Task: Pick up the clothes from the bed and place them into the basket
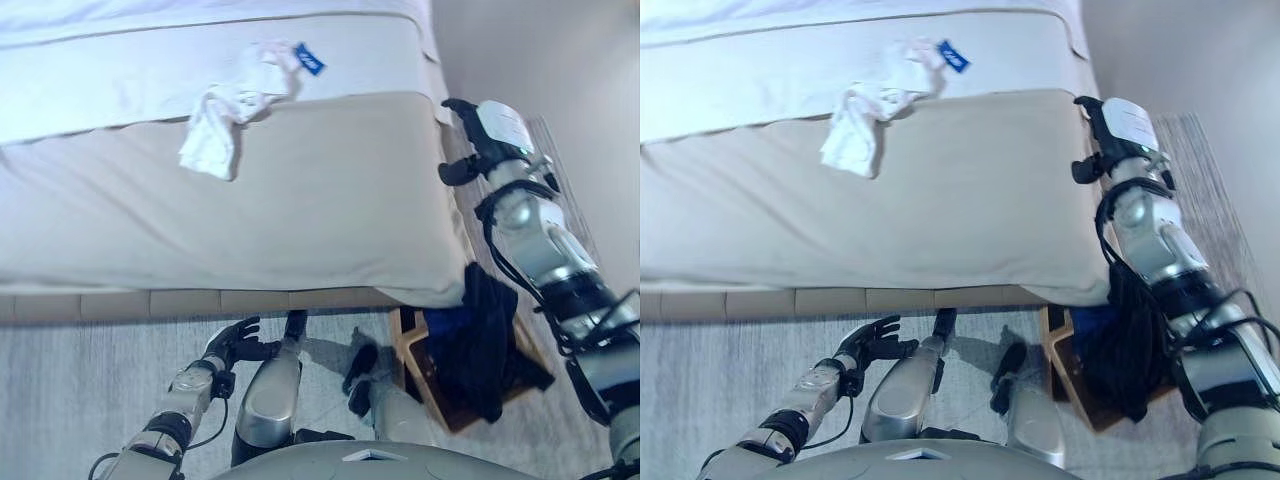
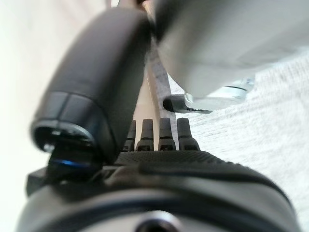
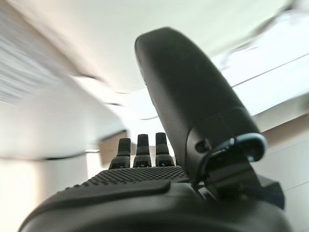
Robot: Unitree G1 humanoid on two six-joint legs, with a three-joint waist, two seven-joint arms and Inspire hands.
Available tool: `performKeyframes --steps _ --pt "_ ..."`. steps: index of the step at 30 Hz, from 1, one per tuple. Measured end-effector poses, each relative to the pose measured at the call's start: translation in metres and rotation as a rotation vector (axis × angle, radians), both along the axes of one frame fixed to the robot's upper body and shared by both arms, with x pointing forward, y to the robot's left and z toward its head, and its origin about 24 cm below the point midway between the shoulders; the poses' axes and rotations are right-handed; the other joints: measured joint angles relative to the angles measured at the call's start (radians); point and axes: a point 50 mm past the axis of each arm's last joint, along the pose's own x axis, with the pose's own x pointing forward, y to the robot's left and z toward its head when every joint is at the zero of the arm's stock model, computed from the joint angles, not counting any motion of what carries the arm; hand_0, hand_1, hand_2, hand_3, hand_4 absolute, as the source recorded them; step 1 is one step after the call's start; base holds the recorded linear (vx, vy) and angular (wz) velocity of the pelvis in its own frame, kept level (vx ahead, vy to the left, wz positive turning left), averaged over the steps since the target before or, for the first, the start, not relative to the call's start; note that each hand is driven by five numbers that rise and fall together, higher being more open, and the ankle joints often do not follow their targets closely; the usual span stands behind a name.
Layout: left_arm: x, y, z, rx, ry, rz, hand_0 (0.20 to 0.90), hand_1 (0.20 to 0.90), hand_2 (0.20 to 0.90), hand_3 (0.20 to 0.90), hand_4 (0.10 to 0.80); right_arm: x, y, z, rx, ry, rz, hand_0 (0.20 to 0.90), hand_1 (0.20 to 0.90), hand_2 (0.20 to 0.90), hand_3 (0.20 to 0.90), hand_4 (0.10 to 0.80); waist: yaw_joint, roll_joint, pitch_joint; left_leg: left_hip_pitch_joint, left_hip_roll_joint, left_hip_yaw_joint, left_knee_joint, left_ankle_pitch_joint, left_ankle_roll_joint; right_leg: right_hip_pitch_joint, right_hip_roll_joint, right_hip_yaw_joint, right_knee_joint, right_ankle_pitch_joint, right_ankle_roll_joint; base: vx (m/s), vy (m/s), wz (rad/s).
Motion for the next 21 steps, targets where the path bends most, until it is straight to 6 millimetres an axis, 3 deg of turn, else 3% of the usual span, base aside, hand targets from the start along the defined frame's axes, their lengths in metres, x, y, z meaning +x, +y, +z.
performKeyframes --steps 1,3,8,12,13,16,19,21 --pt "0.004 0.010 0.005 0.030 -0.010 -0.008 0.900 0.900 0.900 0.900 0.800 0.012 0.006 0.015 -0.036 -0.015 -0.019 0.900 0.900 0.900 0.900 0.800 0.047 -0.007 -0.004 -0.027 -0.003 -0.025 0.020 -0.020 -0.016 0.000 -0.005 -0.029 -0.008 -0.003 0.004 0.046 0.035 0.57" --pt "0.008 0.024 0.012 0.065 -0.017 -0.007 0.900 0.900 0.900 0.900 0.800 0.019 0.008 0.035 -0.068 -0.060 -0.045 0.900 0.900 0.900 0.900 0.800 0.105 -0.011 -0.003 -0.066 -0.016 -0.059 0.044 -0.021 -0.015 -0.010 -0.009 -0.065 -0.011 -0.003 0.004 -0.036 0.074 0.61" --pt "-0.007 0.052 0.012 0.112 0.047 0.054 0.900 0.900 0.900 0.900 0.800 0.031 0.021 0.063 -0.091 -0.147 -0.109 0.900 0.900 0.900 0.900 0.800 0.213 -0.018 0.005 -0.153 -0.051 -0.117 0.085 -0.026 -0.021 -0.052 -0.030 -0.124 0.002 -0.010 0.014 -0.039 0.060 0.45" --pt "-0.007 0.050 0.012 0.068 0.033 0.077 0.900 0.900 0.900 0.900 0.800 0.033 0.015 0.071 -0.100 -0.178 -0.201 0.900 0.900 0.900 0.900 0.800 0.269 -0.018 0.024 -0.228 -0.073 -0.157 0.116 -0.025 -0.025 -0.098 -0.041 -0.171 0.023 -0.015 0.022 -0.045 0.051 0.34" --pt "-0.005 0.046 0.013 0.049 0.008 0.068 0.900 0.900 0.900 0.900 0.800 0.034 0.011 0.079 -0.099 -0.190 -0.244 0.900 0.900 0.900 0.900 0.800 0.291 -0.013 0.062 -0.236 -0.080 -0.163 0.128 -0.026 -0.027 -0.110 -0.053 -0.174 0.050 -0.025 0.035 -0.003 0.033 0.19" --pt "-0.003 0.040 0.014 0.022 -0.022 0.054 0.900 0.900 0.900 0.900 0.800 0.034 -0.006 0.084 -0.095 -0.165 -0.352 0.900 0.900 0.900 0.900 0.800 0.317 -0.014 0.102 -0.288 -0.094 -0.185 0.150 -0.041 -0.019 -0.148 -0.067 -0.203 0.089 -0.043 0.041 0.002 0.061 0.33" --pt "-0.006 0.033 0.011 -0.042 -0.046 0.058 0.900 0.900 0.900 0.900 0.800 0.034 -0.023 0.076 -0.089 -0.071 -0.460 0.900 0.900 0.900 0.900 0.800 0.335 -0.009 0.108 -0.350 -0.108 -0.203 0.185 -0.041 -0.019 -0.202 -0.093 -0.244 0.150 -0.060 0.051 -0.021 0.065 0.26" --pt "-0.009 0.032 0.010 -0.061 -0.054 0.057 0.900 0.900 0.900 0.900 0.800 0.034 -0.024 0.072 -0.082 -0.038 -0.481 0.900 0.900 0.900 0.900 0.800 0.343 -0.006 0.110 -0.370 -0.115 -0.208 0.195 -0.044 -0.015 -0.226 -0.109 -0.255 0.189 -0.065 0.050 -0.025 0.047 0.09"
